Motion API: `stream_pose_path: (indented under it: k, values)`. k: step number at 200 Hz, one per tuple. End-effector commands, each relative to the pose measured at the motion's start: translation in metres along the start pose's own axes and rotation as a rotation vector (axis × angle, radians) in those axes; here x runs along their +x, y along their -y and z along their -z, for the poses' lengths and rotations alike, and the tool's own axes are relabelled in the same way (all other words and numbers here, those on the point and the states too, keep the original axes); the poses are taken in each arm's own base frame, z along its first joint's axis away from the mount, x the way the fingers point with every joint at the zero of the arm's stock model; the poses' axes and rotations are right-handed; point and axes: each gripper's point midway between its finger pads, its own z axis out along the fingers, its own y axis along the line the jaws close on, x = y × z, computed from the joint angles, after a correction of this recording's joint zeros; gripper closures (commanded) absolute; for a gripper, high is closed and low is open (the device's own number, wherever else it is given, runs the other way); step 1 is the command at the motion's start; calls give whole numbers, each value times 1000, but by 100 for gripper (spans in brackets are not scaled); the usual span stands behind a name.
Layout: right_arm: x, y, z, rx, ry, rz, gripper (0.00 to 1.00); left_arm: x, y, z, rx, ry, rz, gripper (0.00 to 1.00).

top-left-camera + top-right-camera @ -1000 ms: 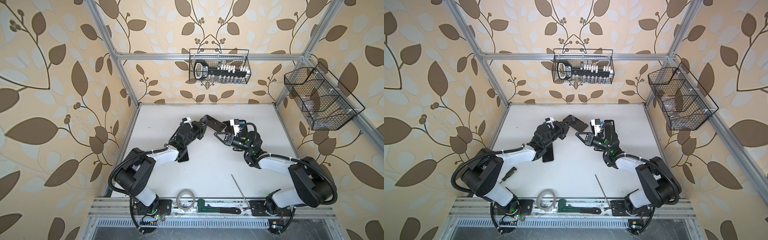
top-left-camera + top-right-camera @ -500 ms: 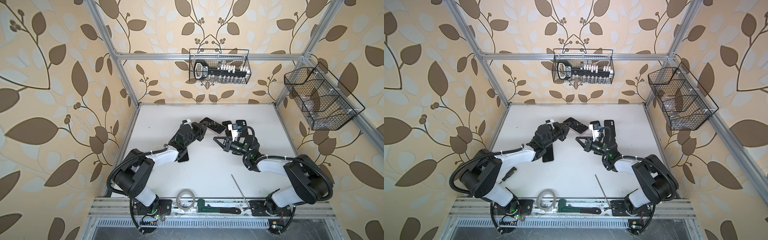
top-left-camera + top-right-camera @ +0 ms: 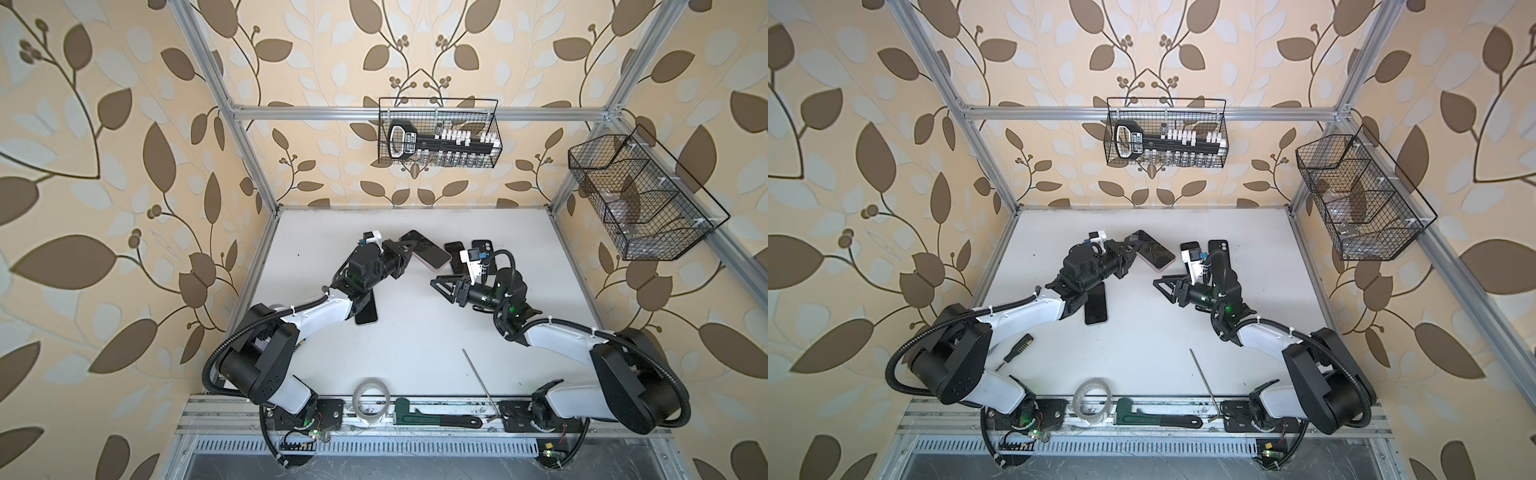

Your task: Take the phone out of the phone case

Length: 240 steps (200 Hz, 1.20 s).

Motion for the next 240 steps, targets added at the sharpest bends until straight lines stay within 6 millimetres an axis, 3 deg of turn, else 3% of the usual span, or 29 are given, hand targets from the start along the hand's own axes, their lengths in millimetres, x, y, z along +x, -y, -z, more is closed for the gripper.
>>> stream_pose_path:
  k: [1,44,74,116,171,215,240]
  values:
    - [2,-3,7,3,-91,69,28,0,70,8,160,-76,-176,100]
    - [-11,-5,20,-18,-227,126,25,14,85,10,80,-235,-395,100]
    - [-23,-7,24,0,-289,178,25,18,78,15,-54,-309,-597,100]
    - [-32,-13,28,-44,-340,206,31,39,96,16,52,-451,-746,100]
    - [-19,-33,29,-113,-402,284,33,61,96,15,143,-630,-847,100]
    - [-16,-39,21,-115,-433,334,36,62,89,20,116,-655,-898,100]
    - [-12,-38,13,-114,-469,344,43,63,90,22,124,-661,-903,100]
